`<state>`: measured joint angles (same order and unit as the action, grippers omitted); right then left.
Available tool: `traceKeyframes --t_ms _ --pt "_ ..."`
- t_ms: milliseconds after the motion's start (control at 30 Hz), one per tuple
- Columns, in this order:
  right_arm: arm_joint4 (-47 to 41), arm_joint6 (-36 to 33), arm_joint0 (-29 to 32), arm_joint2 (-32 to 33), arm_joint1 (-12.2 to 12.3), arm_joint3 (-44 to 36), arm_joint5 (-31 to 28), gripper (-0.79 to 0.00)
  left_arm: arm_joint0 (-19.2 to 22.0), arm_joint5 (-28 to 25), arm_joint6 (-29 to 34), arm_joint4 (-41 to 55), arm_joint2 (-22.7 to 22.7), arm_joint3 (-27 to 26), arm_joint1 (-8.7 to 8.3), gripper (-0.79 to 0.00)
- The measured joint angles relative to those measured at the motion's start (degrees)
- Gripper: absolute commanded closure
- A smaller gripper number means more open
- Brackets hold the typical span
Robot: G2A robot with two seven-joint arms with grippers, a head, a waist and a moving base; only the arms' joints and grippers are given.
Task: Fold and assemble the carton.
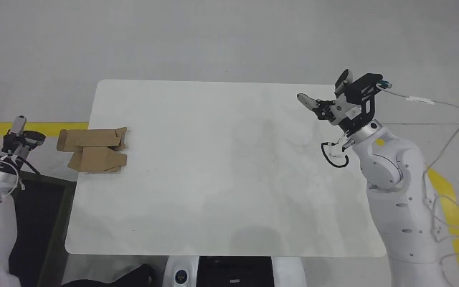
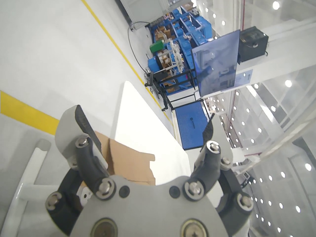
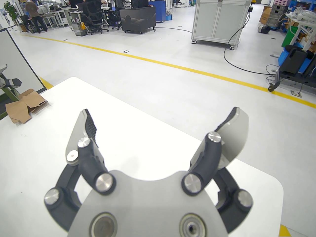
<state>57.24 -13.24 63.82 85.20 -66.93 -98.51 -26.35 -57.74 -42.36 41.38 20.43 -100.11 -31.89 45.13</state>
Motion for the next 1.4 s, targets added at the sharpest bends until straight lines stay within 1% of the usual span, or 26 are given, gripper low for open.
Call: traceKeyframes --t_ms 100,167,267,333,433,500,567,633,667,700,733,767,800,1133,1400 --pt "0.0 0.0 0.0 0.0 0.0 0.0 0.0 -0.785 0.39 0.41 -4.05 -5.2 1.21 1.27 0.0 -0.785" --pt "0.0 0.0 0.0 0.0 0.0 0.0 0.0 -0.785 0.75 2.35 -6.44 -7.39 2.44 2.02 0.41 -0.785" --pt "0.0 0.0 0.0 0.0 0.0 0.0 0.0 -0.785 1.42 5.39 -7.11 -7.54 3.96 2.96 1.16 -0.785" --pt "0.0 0.0 0.0 0.0 0.0 0.0 0.0 -0.785 1.8 6.41 -7.15 -8.12 4.87 3.2 1.51 -0.785" --pt "0.0 0.0 0.0 0.0 0.0 0.0 0.0 -0.785 2.38 7.12 -6.44 -8.16 6.08 3.63 2.1 -0.785" --pt "0.0 0.0 0.0 0.0 0.0 0.0 0.0 -0.785 2.84 7.86 -4.4 -6.33 6.42 4.43 2.57 -0.785" --pt "0.0 0.0 0.0 0.0 0.0 0.0 0.0 -0.785 3.45 9.78 -1.45 -3.6 6.48 5.22 2.86 -0.785" --pt "0.0 0.0 0.0 0.0 0.0 0.0 0.0 -0.785 4.03 9.66 0.08 -3.82 6.77 5.54 2.81 -0.785" --pt "0.0 0.0 0.0 0.0 0.0 0.0 0.0 -0.785 4.21 9.36 0.31 -4.52 6.94 5.76 2.82 -0.668" --pt "0.0 0.0 0.0 0.0 0.0 0.0 0.0 -0.785 4.47 9.2 0.44 -5.16 7.19 6.09 2.88 -0.416" --pt "0.0 0.0 0.0 0.0 0.0 0.0 0.0 -0.785 4.7 9.29 0.61 -5.28 7.39 6.36 2.96 -0.259" --pt "0.0 0.0 0.0 0.0 0.0 0.0 0.0 -0.785 4.92 9.51 0.83 -5.28 7.59 6.65 3.07 -0.068" --pt "0.0 0.0 0.0 0.0 0.0 0.0 0.0 -0.785 5.22 9.76 1.12 -5.31 7.86 6.97 3.2 0.0" --pt "0.0 0.0 0.0 0.0 0.0 0.0 0.0 -0.785 7.18 8.72 2.71 -4.31 8.51 8.62 3.76 0.0" --pt "0.0 0.0 0.0 0.0 0.0 0.0 0.0 -0.785 8.19 7.75 4.99 -0.98 7.41 7.57 3.74 0.0"
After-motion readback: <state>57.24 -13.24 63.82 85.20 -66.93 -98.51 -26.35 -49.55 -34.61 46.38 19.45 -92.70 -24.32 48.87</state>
